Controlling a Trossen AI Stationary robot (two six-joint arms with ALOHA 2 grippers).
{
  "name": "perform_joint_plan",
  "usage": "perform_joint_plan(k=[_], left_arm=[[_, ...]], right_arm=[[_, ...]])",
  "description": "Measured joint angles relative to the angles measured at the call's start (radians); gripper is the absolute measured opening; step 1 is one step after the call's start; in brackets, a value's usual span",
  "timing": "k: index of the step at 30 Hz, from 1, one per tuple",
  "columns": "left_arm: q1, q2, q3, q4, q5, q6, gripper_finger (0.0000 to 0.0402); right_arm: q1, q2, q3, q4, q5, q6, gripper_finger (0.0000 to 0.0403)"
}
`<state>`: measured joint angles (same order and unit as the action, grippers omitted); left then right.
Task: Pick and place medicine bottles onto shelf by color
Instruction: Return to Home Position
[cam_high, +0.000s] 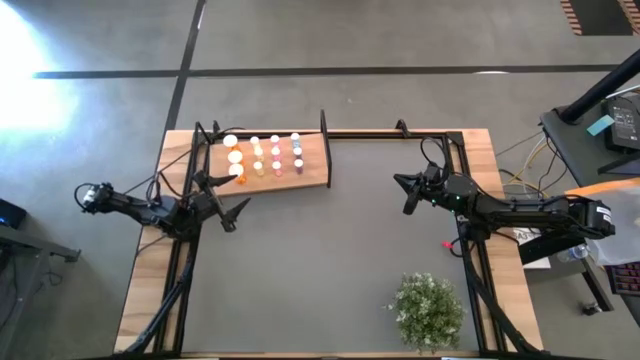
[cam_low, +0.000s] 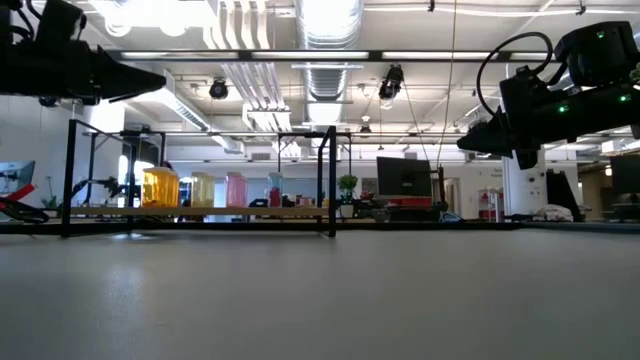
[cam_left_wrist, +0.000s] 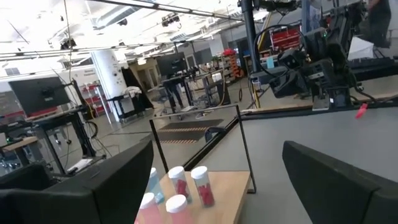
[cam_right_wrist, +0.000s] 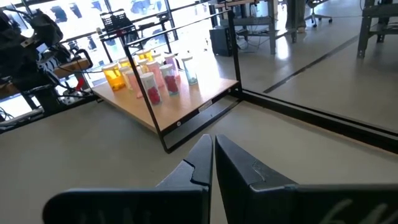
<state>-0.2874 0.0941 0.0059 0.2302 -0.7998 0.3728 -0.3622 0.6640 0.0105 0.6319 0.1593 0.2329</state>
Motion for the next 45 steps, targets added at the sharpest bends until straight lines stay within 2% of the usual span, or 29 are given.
perform_joint_plan(k=[20, 45], left_arm=[[0.0, 0.08, -0.001, -0.001, 0.0, 0.0, 0.0341], [0.0, 0.167, -0.001, -0.001, -0.001, 0.0, 0.0341]], right_arm=[[0.009, -0.005, 0.0, -0.002, 0.001, 0.0, 0.0009], [0.011, -0.426, 0.0, -0.008, 0.0, 0.0, 0.0009]])
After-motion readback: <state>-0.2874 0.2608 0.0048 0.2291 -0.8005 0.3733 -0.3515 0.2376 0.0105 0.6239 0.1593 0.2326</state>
